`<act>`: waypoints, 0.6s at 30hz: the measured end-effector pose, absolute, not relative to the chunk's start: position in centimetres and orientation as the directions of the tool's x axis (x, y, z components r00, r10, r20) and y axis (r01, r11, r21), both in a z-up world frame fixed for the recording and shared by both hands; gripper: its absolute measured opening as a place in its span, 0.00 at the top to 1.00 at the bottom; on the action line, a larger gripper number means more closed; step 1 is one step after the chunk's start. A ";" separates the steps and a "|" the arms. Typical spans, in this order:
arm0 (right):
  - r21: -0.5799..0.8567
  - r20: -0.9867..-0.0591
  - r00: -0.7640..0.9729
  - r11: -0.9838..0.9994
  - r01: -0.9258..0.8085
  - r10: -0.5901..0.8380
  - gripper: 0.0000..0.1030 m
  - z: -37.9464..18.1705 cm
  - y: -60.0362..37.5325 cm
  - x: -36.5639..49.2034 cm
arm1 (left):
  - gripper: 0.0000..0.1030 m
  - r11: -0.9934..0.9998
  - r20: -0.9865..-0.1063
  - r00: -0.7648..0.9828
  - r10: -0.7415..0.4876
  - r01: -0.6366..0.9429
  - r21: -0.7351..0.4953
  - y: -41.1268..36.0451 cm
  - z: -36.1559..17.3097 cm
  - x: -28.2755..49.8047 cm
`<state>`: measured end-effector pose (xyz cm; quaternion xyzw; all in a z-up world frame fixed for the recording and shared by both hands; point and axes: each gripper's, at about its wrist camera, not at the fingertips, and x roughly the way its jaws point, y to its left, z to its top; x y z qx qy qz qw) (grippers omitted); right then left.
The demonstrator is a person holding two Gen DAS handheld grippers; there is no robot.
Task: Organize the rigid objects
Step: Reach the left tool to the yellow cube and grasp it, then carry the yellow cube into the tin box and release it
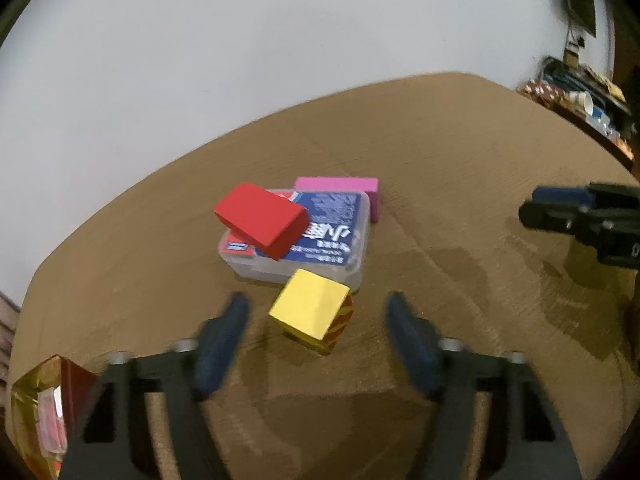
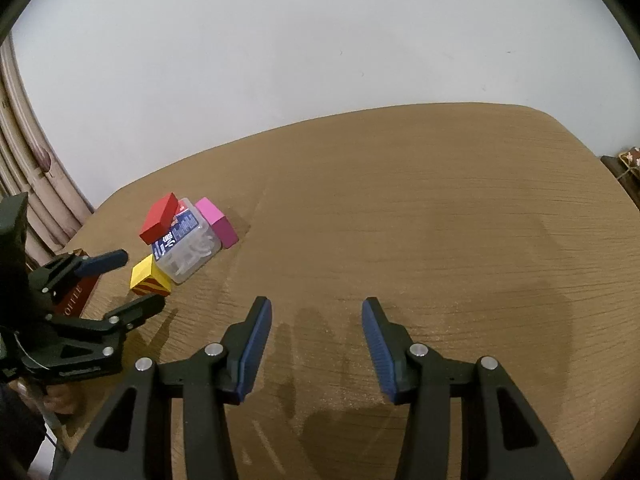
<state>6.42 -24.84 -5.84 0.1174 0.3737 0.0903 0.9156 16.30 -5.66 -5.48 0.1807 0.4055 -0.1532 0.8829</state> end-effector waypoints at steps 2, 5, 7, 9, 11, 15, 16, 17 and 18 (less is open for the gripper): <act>0.288 -0.661 0.706 0.955 -0.075 0.255 0.53 -5.9 -25.0 6.4 | 0.68 0.891 -0.794 0.596 -0.118 0.416 0.179 -5.6 -6.2 16.6; 0.297 -0.658 0.709 0.952 -0.066 0.255 0.53 -5.8 -25.4 6.3 | 0.73 0.905 -0.797 0.581 -0.164 0.410 0.112 -4.9 -6.3 16.0; 0.303 -0.655 0.712 0.951 -0.059 0.253 0.53 -5.8 -25.6 6.1 | 0.74 0.915 -0.803 0.567 -0.186 0.397 0.068 -4.4 -6.1 15.1; 0.303 -0.658 0.711 0.951 -0.053 0.249 0.53 -5.9 -25.7 6.2 | 0.74 0.920 -0.804 0.567 -0.180 0.386 0.066 -4.2 -6.0 13.9; 0.302 -0.661 0.708 0.952 -0.051 0.247 0.53 -5.9 -25.8 6.1 | 0.74 0.927 -0.806 0.566 -0.174 0.369 0.058 -4.1 -5.7 12.8; 0.300 -0.667 0.703 0.953 -0.047 0.245 0.53 -5.9 -25.9 6.1 | 0.74 0.956 -0.801 0.579 -0.155 0.292 0.025 -3.2 -4.3 9.9; 0.298 -0.670 0.701 0.953 -0.045 0.243 0.53 -5.9 -25.9 6.1 | 0.74 0.965 -0.803 0.579 -0.145 0.263 0.016 -2.7 -3.8 9.0; 0.297 -0.673 0.699 0.954 -0.044 0.242 0.53 -6.0 -25.9 6.2 | 0.74 0.972 -0.804 0.580 -0.131 0.233 0.010 -2.1 -3.1 7.9; 0.294 -0.676 0.697 0.955 -0.044 0.240 0.53 -5.9 -25.8 6.3 | 0.74 0.978 -0.804 0.583 -0.117 0.210 0.010 -1.6 -2.5 7.0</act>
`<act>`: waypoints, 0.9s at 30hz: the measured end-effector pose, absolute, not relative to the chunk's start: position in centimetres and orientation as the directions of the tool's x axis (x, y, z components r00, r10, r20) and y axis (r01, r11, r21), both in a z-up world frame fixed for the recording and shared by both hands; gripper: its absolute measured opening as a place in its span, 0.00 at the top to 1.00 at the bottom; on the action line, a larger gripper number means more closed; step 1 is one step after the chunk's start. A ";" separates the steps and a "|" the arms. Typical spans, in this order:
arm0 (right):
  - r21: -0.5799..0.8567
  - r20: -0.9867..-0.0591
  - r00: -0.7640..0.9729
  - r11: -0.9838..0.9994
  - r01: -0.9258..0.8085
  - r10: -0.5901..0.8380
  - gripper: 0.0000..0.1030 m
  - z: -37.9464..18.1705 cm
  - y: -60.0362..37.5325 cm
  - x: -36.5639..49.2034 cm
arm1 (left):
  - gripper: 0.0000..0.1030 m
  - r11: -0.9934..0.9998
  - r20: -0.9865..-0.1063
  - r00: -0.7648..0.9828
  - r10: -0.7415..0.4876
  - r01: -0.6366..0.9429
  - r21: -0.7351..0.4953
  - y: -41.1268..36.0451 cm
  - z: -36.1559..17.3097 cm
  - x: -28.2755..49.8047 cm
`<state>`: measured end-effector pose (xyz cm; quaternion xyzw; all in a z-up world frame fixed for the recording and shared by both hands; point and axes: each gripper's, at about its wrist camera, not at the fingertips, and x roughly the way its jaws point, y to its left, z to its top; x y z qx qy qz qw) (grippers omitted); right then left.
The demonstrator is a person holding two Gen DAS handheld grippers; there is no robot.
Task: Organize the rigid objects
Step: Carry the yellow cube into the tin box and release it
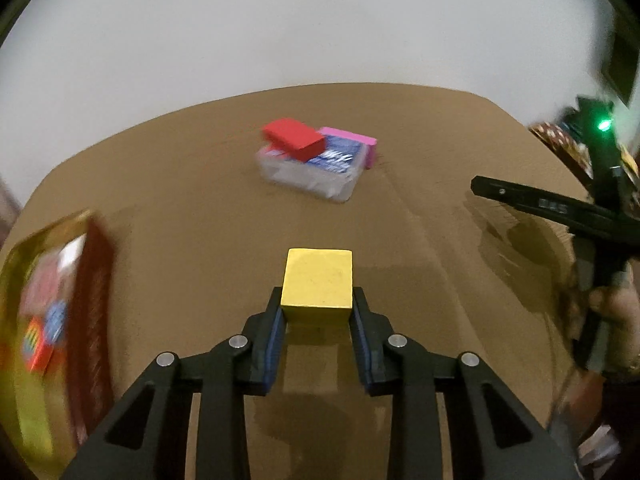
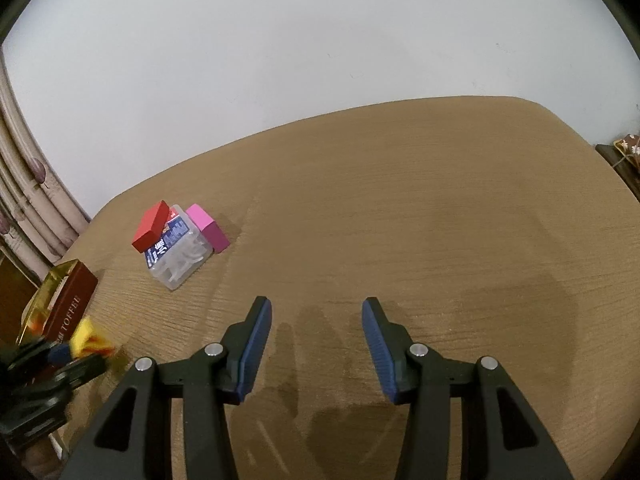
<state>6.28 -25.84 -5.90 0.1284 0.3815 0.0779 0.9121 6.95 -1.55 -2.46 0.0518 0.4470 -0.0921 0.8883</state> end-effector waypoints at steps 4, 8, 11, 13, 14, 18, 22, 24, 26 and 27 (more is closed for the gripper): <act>0.284 -0.688 0.686 0.958 -0.044 0.236 0.53 -5.9 -25.5 6.9 | 0.74 0.992 -0.786 0.614 -0.071 0.125 0.008 2.3 0.9 3.2; 0.269 -0.697 0.678 0.962 -0.052 0.232 0.47 -6.2 -24.9 7.2 | 0.74 1.000 -0.798 0.603 0.003 -0.009 -0.003 9.5 3.8 0.9; 0.261 -0.703 0.675 0.964 -0.050 0.225 0.47 -6.5 -24.7 7.4 | 0.74 0.994 -0.827 0.556 0.085 -0.099 0.036 15.2 3.6 0.4; 0.257 -0.705 0.674 0.965 -0.049 0.222 0.47 -6.6 -24.5 7.5 | 0.74 0.989 -0.845 0.522 0.113 -0.136 0.048 17.3 2.5 1.1; 0.254 -0.706 0.673 0.966 -0.049 0.220 0.47 -6.6 -24.4 7.5 | 0.74 0.989 -0.850 0.513 0.116 -0.142 0.049 17.8 2.0 1.5; 0.249 -0.708 0.672 0.967 -0.051 0.218 0.47 -6.7 -24.2 7.6 | 0.73 0.988 -0.864 0.490 0.111 -0.145 0.045 18.5 -0.4 3.3; 0.243 -0.710 0.671 0.969 -0.053 0.215 0.47 -6.8 -24.1 7.8 | 0.73 0.988 -0.873 0.478 0.097 -0.151 0.027 18.7 -1.7 4.4; 0.241 -0.711 0.670 0.969 -0.053 0.214 0.47 -6.9 -24.0 7.8 | 0.73 0.987 -0.870 0.480 0.111 -0.154 0.042 18.6 -2.0 4.8; 0.241 -0.711 0.670 0.969 -0.054 0.214 0.47 -6.9 -24.0 7.8 | 0.73 0.988 -0.871 0.479 0.108 -0.146 0.043 18.7 -2.4 5.2; 0.241 -0.711 0.670 0.969 -0.054 0.214 0.47 -6.9 -24.0 7.8 | 0.73 0.989 -0.874 0.474 0.104 -0.143 0.040 18.6 -2.5 5.1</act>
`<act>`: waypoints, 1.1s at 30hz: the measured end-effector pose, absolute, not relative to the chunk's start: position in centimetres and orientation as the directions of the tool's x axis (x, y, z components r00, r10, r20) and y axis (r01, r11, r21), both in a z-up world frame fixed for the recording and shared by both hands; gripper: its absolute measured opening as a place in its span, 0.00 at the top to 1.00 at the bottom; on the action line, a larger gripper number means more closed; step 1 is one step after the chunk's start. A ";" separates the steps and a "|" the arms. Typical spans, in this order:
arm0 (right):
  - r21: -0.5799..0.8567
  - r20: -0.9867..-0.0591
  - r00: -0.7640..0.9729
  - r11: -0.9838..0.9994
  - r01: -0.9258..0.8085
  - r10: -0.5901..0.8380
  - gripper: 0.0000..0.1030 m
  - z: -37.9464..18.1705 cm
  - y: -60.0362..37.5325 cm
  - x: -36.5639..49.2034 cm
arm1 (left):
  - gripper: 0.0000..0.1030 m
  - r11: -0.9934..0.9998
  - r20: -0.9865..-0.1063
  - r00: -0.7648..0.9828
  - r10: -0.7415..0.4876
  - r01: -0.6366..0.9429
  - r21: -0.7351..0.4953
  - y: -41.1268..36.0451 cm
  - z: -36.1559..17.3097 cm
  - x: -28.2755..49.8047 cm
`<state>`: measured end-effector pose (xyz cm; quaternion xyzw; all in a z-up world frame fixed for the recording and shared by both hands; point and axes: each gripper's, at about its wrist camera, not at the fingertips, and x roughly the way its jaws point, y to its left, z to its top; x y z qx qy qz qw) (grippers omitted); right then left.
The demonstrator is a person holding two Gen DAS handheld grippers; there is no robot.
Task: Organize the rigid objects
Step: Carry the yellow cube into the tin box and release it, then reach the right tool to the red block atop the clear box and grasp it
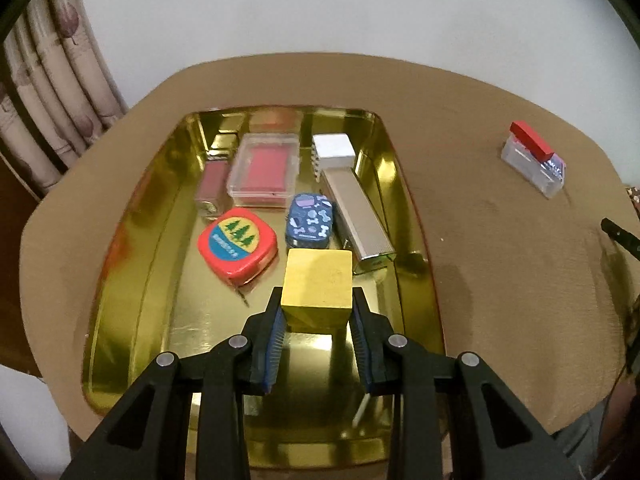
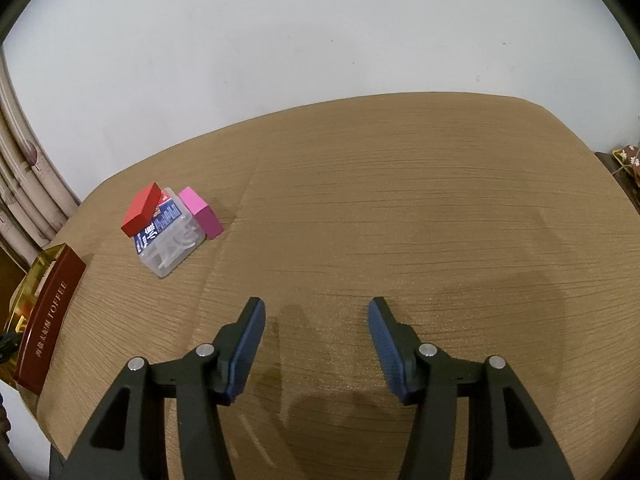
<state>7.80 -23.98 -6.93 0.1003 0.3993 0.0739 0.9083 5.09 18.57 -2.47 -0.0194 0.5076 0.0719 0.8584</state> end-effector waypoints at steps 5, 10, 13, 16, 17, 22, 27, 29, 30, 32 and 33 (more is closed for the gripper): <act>0.241 -0.710 0.670 0.969 -0.054 0.214 0.47 -7.0 -24.0 7.8 | 0.71 0.990 -0.886 0.455 0.087 -0.138 0.027 18.7 -3.1 5.5; 0.241 -0.710 0.670 0.969 -0.054 0.214 0.47 -7.0 -24.0 7.7 | 0.52 0.984 -0.855 0.501 0.137 -0.171 0.057 18.9 -1.3 4.5; 0.239 -0.711 0.670 0.970 -0.054 0.213 0.47 -7.0 -23.9 7.7 | 0.47 0.976 -0.806 0.563 0.183 -0.201 0.082 18.2 1.1 2.5; 0.235 -0.711 0.671 0.971 -0.054 0.209 0.47 -7.1 -23.8 7.7 | 0.42 0.983 -0.771 0.614 0.169 -0.158 0.090 16.2 2.9 0.3; 0.233 -0.712 0.671 0.971 -0.054 0.208 0.47 -7.1 -23.7 7.8 | 0.42 0.988 -0.761 0.631 0.147 -0.126 0.086 15.1 3.4 -0.6; 0.221 -0.715 0.655 0.968 -0.120 0.244 0.47 -6.8 -23.1 7.7 | 0.35 1.000 -0.767 0.641 -0.011 0.012 -0.005 10.3 3.7 -3.0; 0.161 -0.720 0.631 0.954 -0.254 0.289 0.47 -4.1 -19.9 7.5 | 0.34 0.995 -0.800 0.595 -0.079 0.100 -0.023 6.5 1.8 -3.7; 0.122 -0.715 0.629 0.940 -0.319 0.306 0.47 -2.1 -17.7 7.6 | 0.34 0.994 -0.800 0.595 -0.075 0.107 -0.014 5.9 1.2 -3.9; 0.101 -0.716 0.625 0.932 -0.349 0.312 0.47 -1.3 -16.5 7.8 | 0.34 0.994 -0.802 0.591 -0.083 0.111 -0.022 5.9 1.0 -4.0; 0.069 -0.718 0.619 0.917 -0.394 0.319 0.47 0.2 -14.2 8.4 | 0.34 0.993 -0.813 0.575 -0.089 0.111 -0.031 5.7 0.2 -4.1; 0.063 -0.719 0.614 0.910 -0.410 0.326 0.47 0.8 -13.3 8.8 | 0.34 0.994 -0.814 0.574 -0.086 0.103 -0.033 5.9 0.1 -4.2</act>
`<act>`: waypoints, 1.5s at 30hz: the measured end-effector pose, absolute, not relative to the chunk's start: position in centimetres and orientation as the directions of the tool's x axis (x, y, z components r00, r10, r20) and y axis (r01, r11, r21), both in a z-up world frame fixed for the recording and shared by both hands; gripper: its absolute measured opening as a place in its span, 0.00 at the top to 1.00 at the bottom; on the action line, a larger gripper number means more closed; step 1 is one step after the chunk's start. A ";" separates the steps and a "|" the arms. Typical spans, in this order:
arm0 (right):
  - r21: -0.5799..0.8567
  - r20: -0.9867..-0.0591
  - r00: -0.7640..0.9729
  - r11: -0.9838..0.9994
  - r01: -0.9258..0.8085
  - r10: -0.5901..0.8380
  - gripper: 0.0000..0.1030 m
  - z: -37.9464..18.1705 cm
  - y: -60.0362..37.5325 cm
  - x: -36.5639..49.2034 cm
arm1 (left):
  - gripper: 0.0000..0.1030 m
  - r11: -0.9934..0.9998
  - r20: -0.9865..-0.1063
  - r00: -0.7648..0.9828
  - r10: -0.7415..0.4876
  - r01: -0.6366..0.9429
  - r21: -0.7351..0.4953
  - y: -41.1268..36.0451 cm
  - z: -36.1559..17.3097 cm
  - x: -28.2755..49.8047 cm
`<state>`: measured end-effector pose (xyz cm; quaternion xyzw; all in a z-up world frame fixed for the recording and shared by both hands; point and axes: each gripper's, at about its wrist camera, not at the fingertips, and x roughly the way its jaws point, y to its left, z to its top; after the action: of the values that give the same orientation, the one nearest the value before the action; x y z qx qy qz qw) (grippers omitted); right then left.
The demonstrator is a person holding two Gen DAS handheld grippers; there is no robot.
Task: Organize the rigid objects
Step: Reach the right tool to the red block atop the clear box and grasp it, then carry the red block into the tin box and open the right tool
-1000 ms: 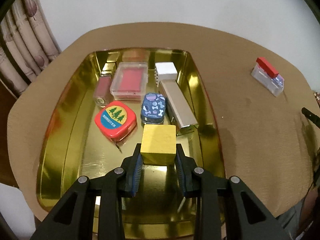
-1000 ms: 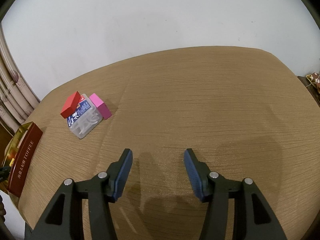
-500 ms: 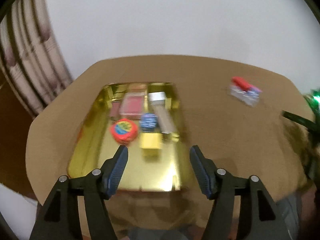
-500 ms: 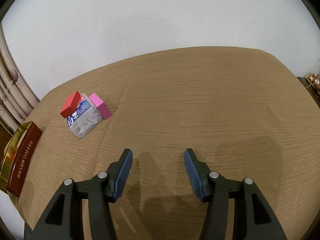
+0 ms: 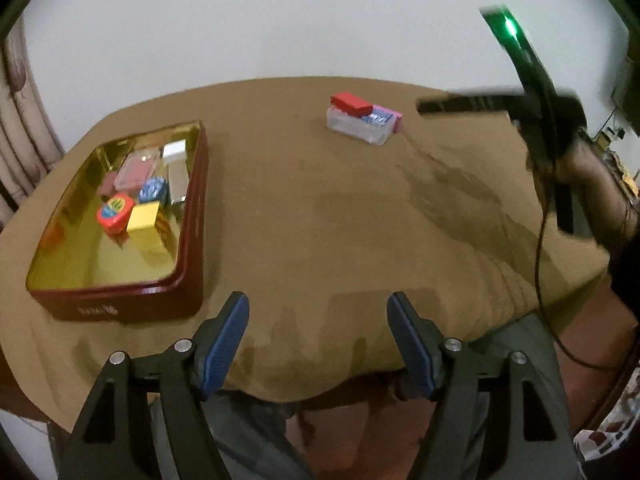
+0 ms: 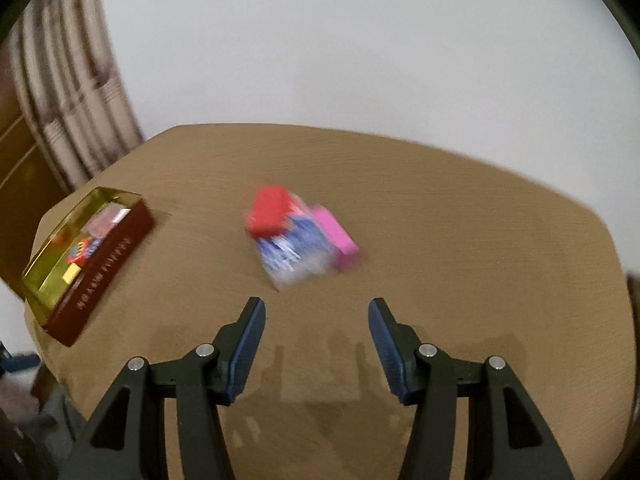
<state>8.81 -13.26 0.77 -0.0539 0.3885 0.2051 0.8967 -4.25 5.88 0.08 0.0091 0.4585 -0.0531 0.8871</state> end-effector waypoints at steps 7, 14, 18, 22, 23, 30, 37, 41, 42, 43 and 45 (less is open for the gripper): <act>-0.011 -0.767 0.575 0.890 -0.457 0.286 0.47 1.3 -7.3 12.2 | 0.33 0.998 -0.830 0.554 -0.066 0.044 -0.050 8.2 -0.6 -6.0; -0.020 -0.805 0.543 0.905 -0.425 0.237 0.47 0.1 -5.7 15.0 | 0.28 0.999 -0.837 0.547 -0.025 -0.010 -0.036 10.8 -1.2 -7.9; -0.023 -0.828 0.519 0.912 -0.410 0.212 0.47 -0.4 -5.4 16.4 | 0.28 1.000 -0.831 0.556 -0.003 -0.012 -0.012 11.2 -1.2 -8.4; -0.021 -0.858 0.479 0.920 -0.392 0.184 0.52 -1.1 -5.3 17.7 | 0.27 1.000 -0.836 0.549 -0.018 0.001 -0.020 11.2 -1.3 -8.4; -0.023 -0.863 0.472 0.920 -0.392 0.179 0.56 -1.3 -4.8 18.0 | 0.27 1.000 -0.836 0.548 -0.018 0.002 -0.020 11.2 -1.3 -8.4; -0.030 -0.881 0.444 0.918 -0.396 0.163 0.71 -1.3 -4.2 18.5 | 0.26 1.000 -0.846 0.533 -0.009 -0.013 -0.018 11.7 -1.8 -7.8; 0.054 -0.843 0.465 0.903 -0.427 0.270 0.71 1.8 -3.7 15.7 | 0.26 0.999 -0.831 0.557 0.004 -0.032 -0.017 11.8 -0.7 -8.3; 0.139 -0.816 0.431 0.854 -0.501 0.385 0.71 4.3 -0.8 12.9 | 0.25 1.000 -0.820 0.572 0.022 -0.031 0.006 11.8 -0.1 -9.0; 0.161 -0.811 0.413 0.837 -0.522 0.414 0.71 4.8 0.3 12.2 | 0.25 0.999 -0.818 0.575 0.028 -0.036 0.009 11.9 0.1 -9.2; 0.188 -0.809 0.387 0.819 -0.542 0.442 0.71 5.1 1.5 11.6 | 0.25 0.999 -0.817 0.575 0.033 -0.042 0.011 12.1 0.2 -9.4; 0.245 -0.803 0.322 0.770 -0.590 0.502 0.71 5.6 4.5 10.4 | 0.25 0.998 -0.816 0.576 0.045 -0.056 0.015 12.7 0.5 -9.9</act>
<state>10.39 4.55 5.62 -0.0463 0.4755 0.3362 0.8116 -9.90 12.66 0.48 -0.0061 0.4593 0.0283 0.8878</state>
